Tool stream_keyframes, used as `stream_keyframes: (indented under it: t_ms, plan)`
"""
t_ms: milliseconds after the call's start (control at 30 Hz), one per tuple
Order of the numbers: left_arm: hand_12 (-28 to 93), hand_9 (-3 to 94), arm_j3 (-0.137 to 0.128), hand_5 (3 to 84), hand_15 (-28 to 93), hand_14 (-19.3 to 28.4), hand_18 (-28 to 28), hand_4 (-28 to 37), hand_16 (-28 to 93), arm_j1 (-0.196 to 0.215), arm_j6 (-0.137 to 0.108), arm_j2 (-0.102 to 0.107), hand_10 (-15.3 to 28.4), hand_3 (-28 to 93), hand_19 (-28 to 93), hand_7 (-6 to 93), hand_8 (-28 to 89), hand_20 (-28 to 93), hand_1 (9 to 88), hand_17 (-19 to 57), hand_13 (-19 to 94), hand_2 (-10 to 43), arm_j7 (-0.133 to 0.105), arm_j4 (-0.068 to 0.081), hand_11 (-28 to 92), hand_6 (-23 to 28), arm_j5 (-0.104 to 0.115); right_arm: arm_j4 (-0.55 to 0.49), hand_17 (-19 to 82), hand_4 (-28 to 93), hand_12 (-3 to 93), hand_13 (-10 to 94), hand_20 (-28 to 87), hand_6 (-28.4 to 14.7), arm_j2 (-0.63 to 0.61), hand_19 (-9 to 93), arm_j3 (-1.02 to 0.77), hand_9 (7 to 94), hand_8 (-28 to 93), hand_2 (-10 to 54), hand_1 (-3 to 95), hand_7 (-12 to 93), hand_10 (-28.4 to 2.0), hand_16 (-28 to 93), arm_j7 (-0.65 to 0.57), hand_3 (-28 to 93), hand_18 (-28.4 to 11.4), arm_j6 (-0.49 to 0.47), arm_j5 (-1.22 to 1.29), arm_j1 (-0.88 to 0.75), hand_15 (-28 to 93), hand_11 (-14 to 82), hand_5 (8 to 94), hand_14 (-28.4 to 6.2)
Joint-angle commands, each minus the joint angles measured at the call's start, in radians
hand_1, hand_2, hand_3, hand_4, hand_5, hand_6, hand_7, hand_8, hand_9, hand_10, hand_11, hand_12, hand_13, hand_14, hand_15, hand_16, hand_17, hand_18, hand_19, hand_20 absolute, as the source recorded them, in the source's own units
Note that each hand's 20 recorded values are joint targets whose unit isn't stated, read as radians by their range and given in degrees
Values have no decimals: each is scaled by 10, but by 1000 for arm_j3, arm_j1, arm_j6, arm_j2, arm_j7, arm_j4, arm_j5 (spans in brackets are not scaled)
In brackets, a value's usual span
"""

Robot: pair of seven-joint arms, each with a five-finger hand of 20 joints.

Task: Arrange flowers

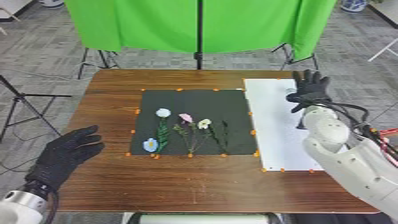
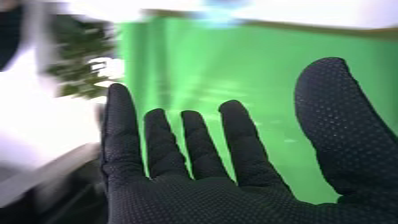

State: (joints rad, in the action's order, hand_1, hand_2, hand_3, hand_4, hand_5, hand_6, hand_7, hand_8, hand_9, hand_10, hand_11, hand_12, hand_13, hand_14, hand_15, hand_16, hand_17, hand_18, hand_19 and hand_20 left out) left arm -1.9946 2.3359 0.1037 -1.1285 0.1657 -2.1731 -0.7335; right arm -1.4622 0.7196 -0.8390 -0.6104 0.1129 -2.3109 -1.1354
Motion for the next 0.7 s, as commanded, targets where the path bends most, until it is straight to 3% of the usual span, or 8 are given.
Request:
stream_keyframes:
  t_ms: [33,200,367,567,700]
  plan:
    - [133,314,-3,357,561,179,231,-276,-74,17,-4,-7,158,760,613,313,-155,35,260,-65,257,70,1,0,402,66,-5,16,36,-276,228,196,92,-83,-50,548,-138,195,-102,-72,256,163,-146,150,31,892,-218,-119,69,-62,222,132,202,-134]
    - [133,314,0,357,561,179,230,-276,-74,10,1,-5,158,760,613,313,-155,34,260,-64,257,70,6,2,402,66,-4,41,62,-282,204,272,114,-76,-34,553,-159,232,-121,-70,269,187,-129,151,89,889,-209,-175,42,-67,295,168,215,-98]
    - [133,314,0,357,561,178,230,-276,-73,9,-2,-3,158,760,612,314,-155,33,260,-65,257,70,10,5,402,66,-4,92,85,-283,191,307,124,-70,-38,556,-122,251,-148,-84,294,219,-93,136,190,906,-200,-43,12,-61,329,198,237,-76]
    - [133,314,2,357,562,179,230,-277,-73,13,-5,-1,158,759,613,314,-156,34,261,-65,257,70,8,4,402,66,-2,118,167,-283,157,421,155,-65,-28,642,-65,322,-178,-95,334,245,-87,111,137,915,-164,-45,-13,-23,383,239,304,-55]
    - [133,314,1,357,562,179,230,-276,-74,12,-6,-1,158,760,612,314,-155,34,261,-65,258,70,10,4,402,66,-3,130,206,-283,160,505,176,-36,-27,696,-49,402,-197,-92,353,287,-88,121,145,912,-151,-49,-15,-14,453,282,387,-48]
